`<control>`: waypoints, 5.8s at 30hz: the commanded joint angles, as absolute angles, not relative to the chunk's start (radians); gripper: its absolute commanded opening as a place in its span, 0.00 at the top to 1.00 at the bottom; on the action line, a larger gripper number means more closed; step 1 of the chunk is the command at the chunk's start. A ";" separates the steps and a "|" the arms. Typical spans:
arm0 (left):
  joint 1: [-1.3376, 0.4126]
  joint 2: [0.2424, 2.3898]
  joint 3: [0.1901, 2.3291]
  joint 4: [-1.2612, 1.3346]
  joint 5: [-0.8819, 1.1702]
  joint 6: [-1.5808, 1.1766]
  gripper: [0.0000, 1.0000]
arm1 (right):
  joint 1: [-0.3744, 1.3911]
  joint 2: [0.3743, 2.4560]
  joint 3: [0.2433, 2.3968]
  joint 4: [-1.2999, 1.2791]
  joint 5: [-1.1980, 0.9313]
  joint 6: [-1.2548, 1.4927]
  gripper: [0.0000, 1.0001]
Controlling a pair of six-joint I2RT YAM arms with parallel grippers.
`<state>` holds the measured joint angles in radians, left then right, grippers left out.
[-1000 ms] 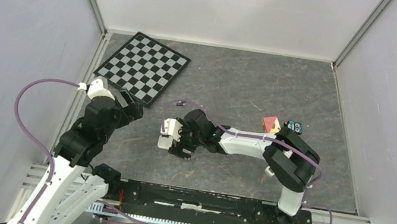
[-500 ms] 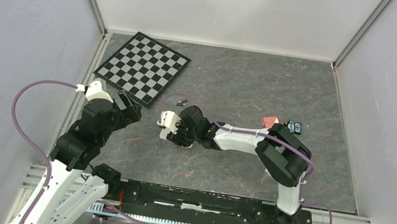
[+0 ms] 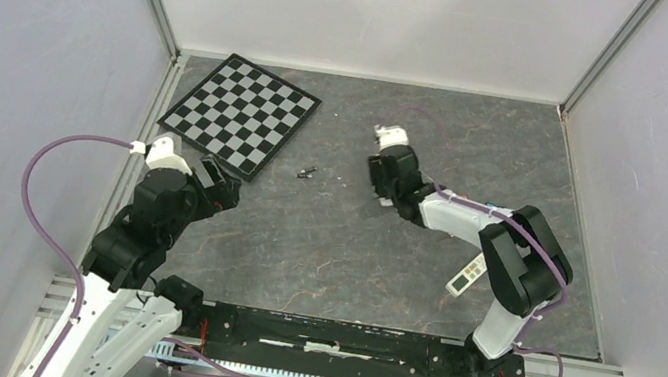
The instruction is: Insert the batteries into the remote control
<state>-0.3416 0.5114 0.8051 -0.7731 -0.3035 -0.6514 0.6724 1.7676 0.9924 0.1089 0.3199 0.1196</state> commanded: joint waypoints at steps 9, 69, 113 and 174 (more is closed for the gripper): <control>-0.335 0.570 0.779 -0.676 -0.153 -0.560 0.00 | 0.477 1.892 1.145 -0.038 0.443 0.376 0.54; -0.336 0.636 0.592 -0.255 0.490 -0.690 0.00 | 0.214 0.885 0.501 -0.076 -0.085 0.819 0.96; -0.663 0.969 0.698 0.530 0.763 -0.868 0.84 | 0.724 1.227 0.667 1.224 -0.284 1.227 0.83; -0.664 0.709 0.846 -0.461 0.268 0.504 0.35 | 0.764 1.357 1.137 0.015 -0.489 0.669 0.88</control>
